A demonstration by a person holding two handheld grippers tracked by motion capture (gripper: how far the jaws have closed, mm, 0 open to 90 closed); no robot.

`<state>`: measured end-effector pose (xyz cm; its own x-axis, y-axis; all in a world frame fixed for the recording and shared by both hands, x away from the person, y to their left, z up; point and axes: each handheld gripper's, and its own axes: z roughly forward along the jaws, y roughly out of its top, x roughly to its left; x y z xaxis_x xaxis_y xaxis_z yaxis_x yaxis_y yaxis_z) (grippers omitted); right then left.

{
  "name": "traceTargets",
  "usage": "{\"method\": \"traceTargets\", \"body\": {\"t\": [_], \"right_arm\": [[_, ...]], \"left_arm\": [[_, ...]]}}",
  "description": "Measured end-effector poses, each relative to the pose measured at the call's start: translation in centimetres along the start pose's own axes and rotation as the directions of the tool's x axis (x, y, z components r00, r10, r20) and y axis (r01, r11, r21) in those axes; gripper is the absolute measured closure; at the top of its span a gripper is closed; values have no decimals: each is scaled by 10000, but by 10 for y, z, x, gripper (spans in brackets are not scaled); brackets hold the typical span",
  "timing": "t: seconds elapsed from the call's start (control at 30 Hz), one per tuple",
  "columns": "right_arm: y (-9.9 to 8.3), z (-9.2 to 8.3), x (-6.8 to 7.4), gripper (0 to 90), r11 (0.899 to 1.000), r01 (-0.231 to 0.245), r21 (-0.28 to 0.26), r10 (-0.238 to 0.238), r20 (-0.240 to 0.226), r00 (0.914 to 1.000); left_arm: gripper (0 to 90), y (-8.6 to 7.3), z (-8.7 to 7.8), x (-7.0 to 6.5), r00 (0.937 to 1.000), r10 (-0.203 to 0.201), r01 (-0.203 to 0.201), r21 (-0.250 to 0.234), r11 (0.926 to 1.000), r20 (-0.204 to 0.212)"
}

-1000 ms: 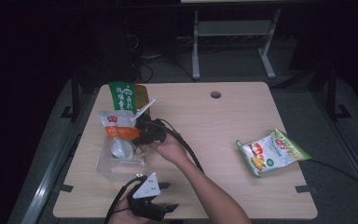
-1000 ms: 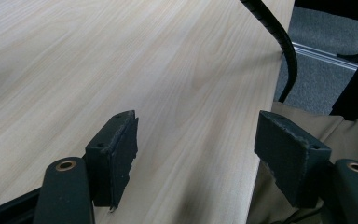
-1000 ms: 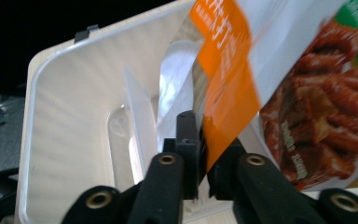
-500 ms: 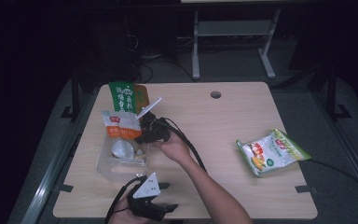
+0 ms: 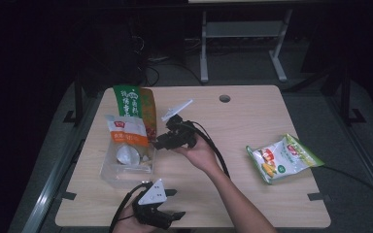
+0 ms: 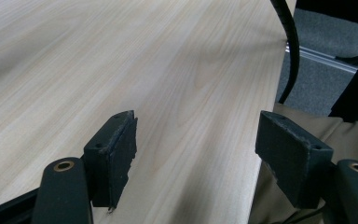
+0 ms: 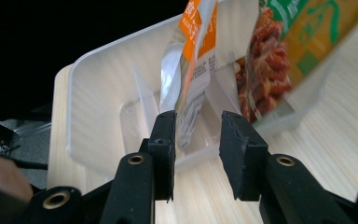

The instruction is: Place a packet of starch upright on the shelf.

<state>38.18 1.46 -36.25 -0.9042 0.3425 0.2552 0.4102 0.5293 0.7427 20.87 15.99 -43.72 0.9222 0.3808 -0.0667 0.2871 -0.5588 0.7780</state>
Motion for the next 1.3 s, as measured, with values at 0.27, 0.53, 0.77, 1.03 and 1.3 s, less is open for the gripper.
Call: {"method": "traceTargets", "body": {"t": [0.27,0.53,0.77,1.03,1.3], "right_arm": [[-29,-28,-8,558,9988,-405,-261,411,255,9988],[-60,-58,-16,497,9951,-856,-499,879,455,9951],[-86,-80,-19,465,9921,-1064,-668,1113,748,9910],[-112,-101,-18,440,9862,-1401,-876,1486,996,9839],[-137,-119,-17,421,9802,-1640,-1111,1765,1141,9777]], "left_arm": [[288,0,0,2,9999,-105,105,78,9999,-23],[286,-1,2,2,9998,-198,198,-85,9998,-18],[286,-1,2,4,9999,-112,111,-28,9999,-36],[284,-1,2,4,9999,-153,153,45,9999,-29],[283,-1,3,3,9997,-231,231,17,9997,-10]]}}
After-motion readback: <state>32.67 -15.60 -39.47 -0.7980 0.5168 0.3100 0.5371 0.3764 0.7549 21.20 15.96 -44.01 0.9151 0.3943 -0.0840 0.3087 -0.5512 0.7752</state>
